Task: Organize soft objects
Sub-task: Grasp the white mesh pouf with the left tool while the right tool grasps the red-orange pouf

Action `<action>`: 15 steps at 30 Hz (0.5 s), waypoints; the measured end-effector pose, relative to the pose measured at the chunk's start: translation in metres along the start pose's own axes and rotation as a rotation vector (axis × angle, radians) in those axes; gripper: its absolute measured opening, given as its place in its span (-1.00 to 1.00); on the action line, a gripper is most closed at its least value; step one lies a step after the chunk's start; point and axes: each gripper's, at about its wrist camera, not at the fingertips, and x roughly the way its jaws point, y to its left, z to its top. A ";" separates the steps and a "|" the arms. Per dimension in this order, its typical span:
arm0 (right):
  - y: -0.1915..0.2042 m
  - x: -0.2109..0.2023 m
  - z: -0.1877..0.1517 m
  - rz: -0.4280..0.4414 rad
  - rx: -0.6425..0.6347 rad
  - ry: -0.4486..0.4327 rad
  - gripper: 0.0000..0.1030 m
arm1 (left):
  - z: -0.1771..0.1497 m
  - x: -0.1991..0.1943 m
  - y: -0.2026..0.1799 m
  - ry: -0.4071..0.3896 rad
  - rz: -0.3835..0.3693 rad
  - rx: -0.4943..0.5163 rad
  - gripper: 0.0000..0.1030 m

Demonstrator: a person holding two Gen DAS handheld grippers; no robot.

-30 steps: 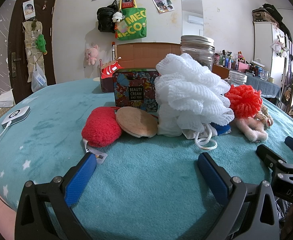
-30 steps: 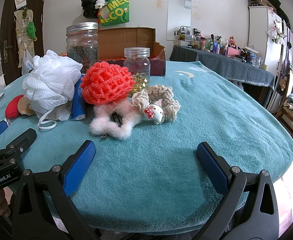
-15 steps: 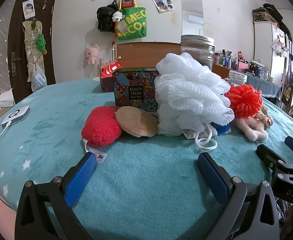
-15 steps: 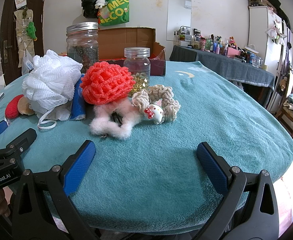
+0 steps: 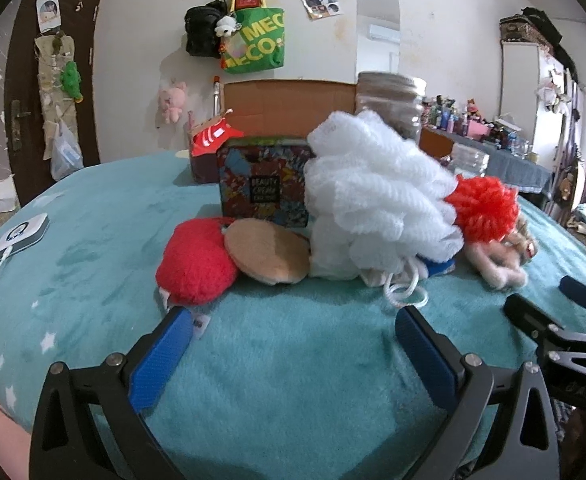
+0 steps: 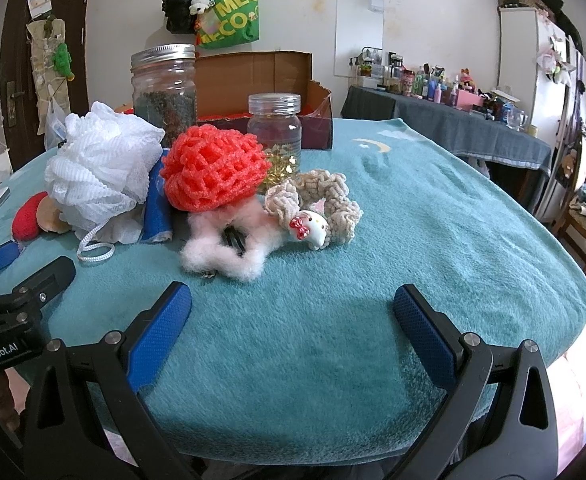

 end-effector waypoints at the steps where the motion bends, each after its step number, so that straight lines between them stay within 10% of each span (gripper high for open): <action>1: -0.002 0.002 0.005 0.005 0.003 0.002 1.00 | 0.001 -0.001 -0.001 -0.006 -0.003 -0.001 1.00; 15: -0.015 -0.012 0.049 0.070 0.043 -0.081 1.00 | 0.039 -0.018 -0.003 -0.052 -0.121 0.039 1.00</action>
